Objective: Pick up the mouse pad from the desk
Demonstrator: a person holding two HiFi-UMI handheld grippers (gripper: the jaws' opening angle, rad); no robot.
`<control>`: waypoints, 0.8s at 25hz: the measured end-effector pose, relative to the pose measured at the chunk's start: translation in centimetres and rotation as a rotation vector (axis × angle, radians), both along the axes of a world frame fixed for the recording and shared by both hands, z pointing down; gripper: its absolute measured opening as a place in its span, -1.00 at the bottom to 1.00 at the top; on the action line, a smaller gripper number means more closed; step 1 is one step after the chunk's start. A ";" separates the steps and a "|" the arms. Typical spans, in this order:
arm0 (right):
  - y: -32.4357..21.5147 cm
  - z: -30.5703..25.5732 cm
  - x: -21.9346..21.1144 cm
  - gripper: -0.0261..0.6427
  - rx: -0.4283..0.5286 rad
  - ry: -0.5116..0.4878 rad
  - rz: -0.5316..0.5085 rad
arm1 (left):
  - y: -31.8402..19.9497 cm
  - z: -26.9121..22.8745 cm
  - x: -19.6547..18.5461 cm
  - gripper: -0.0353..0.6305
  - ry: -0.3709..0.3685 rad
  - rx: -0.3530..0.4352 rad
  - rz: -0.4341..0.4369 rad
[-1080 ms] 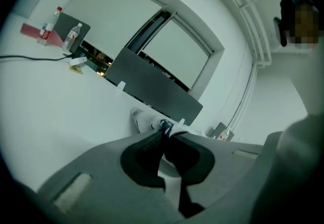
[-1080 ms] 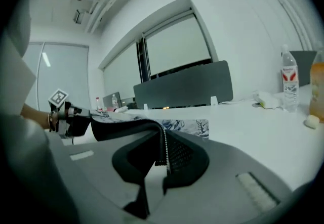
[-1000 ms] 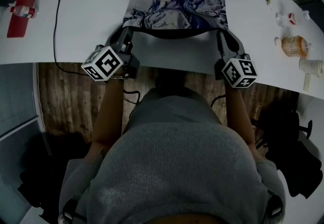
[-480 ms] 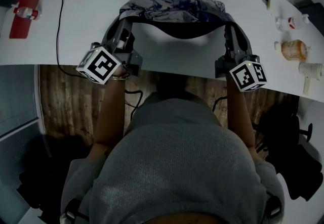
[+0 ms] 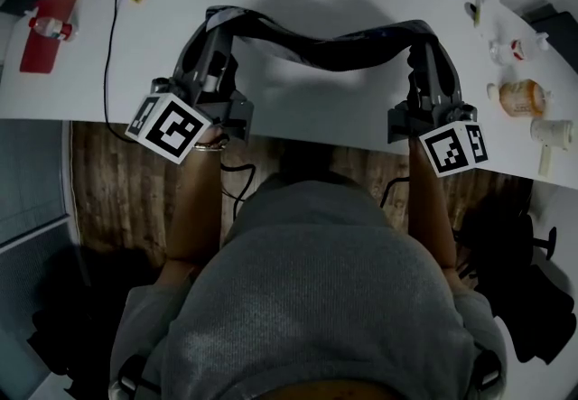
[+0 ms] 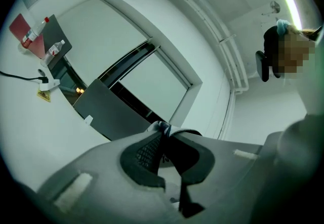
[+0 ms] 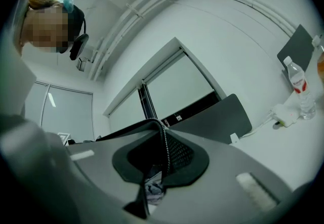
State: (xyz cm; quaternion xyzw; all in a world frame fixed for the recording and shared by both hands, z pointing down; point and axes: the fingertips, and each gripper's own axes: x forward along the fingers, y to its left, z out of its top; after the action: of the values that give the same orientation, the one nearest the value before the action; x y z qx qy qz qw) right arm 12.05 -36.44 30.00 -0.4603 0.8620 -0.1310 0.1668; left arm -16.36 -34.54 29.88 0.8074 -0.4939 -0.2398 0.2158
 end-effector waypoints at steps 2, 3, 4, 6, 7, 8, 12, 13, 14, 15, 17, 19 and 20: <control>0.2 -1.0 -0.1 -0.84 0.015 -0.019 -0.002 | 0.2 -1.3 0.0 -0.86 -0.022 0.028 -0.006; 0.4 -1.6 -0.1 -0.84 0.023 -0.027 -0.004 | 0.3 -1.9 0.0 -0.86 -0.026 0.041 -0.008; 0.6 -2.2 -0.2 -0.84 0.034 -0.032 -0.007 | 0.5 -2.5 0.0 -0.86 -0.027 0.054 -0.009; 1.0 -3.4 -0.4 -0.84 0.057 -0.030 -0.016 | 0.8 -3.6 0.0 -0.86 -0.026 0.076 -0.011; 1.2 -3.9 -0.4 -0.84 0.069 -0.023 -0.020 | 0.9 -4.0 0.1 -0.86 -0.024 0.085 -0.009; 1.4 -4.4 -0.5 -0.84 0.081 -0.014 -0.022 | 1.0 -4.3 0.2 -0.86 -0.024 0.092 -0.007; 2.0 -5.5 -0.8 -0.84 0.115 0.007 -0.029 | 1.4 -4.9 0.5 -0.86 -0.057 0.105 -0.014; 2.1 -5.6 -0.9 -0.84 0.117 0.007 -0.031 | 1.4 -5.0 0.4 -0.86 -0.062 0.104 -0.017; 2.2 -5.7 -0.9 -0.84 0.118 0.005 -0.033 | 1.5 -4.9 0.4 -0.86 -0.063 0.102 -0.020; 2.2 -5.8 -0.9 -0.84 0.117 0.004 -0.035 | 1.5 -4.8 0.4 -0.86 -0.063 0.099 -0.021; 2.3 -5.8 -0.8 -0.84 0.115 0.002 -0.035 | 1.6 -4.6 0.4 -0.86 -0.060 0.091 -0.022; 2.5 -5.8 -0.6 -0.84 0.113 0.004 -0.032 | 1.7 -4.4 0.5 -0.86 -0.060 0.085 -0.025; 2.5 -5.7 -0.6 -0.84 0.112 0.006 -0.030 | 1.8 -4.4 0.5 -0.86 -0.061 0.084 -0.026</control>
State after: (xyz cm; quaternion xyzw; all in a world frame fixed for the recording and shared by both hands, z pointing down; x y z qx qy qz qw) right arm 11.48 -33.92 24.26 -0.4377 0.8753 -0.0839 0.1876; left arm -15.86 -32.73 25.45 0.8163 -0.5001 -0.2384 0.1635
